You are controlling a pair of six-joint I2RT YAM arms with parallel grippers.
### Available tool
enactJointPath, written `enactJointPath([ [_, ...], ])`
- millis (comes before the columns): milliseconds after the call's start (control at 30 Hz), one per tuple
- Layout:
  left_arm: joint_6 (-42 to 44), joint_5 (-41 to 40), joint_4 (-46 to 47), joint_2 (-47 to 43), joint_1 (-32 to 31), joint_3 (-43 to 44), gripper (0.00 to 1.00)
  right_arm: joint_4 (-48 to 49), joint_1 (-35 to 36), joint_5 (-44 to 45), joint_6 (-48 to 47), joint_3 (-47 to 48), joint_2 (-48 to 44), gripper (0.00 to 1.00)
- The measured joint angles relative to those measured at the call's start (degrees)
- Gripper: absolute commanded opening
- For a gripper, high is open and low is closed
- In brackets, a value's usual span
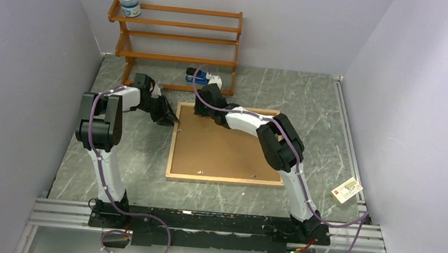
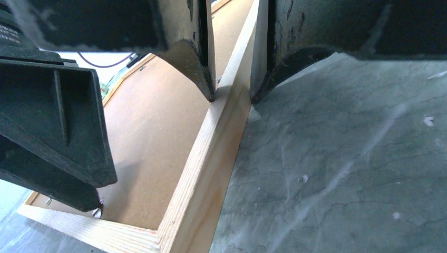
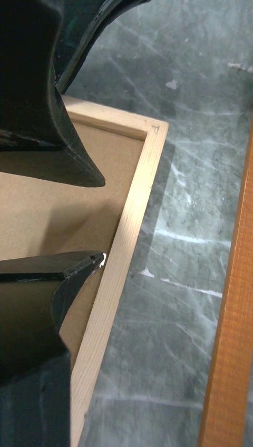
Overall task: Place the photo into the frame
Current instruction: Install the photo frame at the center of the board.
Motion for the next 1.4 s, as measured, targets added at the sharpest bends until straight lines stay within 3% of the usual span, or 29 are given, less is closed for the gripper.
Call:
enactJointPath([
  [233, 0.0, 0.1, -0.7, 0.4, -0.1, 0.7, 0.34, -5.4, -2.6, -0.3, -9.1, 1.3, -4.1, 0.59],
  [533, 0.0, 0.1, -0.9, 0.5, -0.1, 0.7, 0.35, -14.4, -6.9, -9.4, -27.7, 8.8, -3.6, 0.77],
  [833, 0.0, 0.3, -1.2, 0.7, -0.1, 1.0, 0.36, -23.8, -5.7, -19.0, -37.9, 18.4, 3.1, 0.80],
  [1067, 0.0, 0.2, -1.5, 0.8, -0.1, 1.2, 0.36, -27.8, -5.5, -19.6, -41.3, 22.3, 8.1, 0.78],
  [1233, 0.0, 0.2, -1.6, 0.8, -0.1, 1.2, 0.36, -28.5, -5.7, -19.0, -43.3, 23.6, 8.8, 0.63],
  [1400, 0.0, 0.2, -1.6, 0.8, -0.1, 1.2, 0.36, -28.5, -5.7, -18.7, -44.7, 23.6, 8.9, 0.56],
])
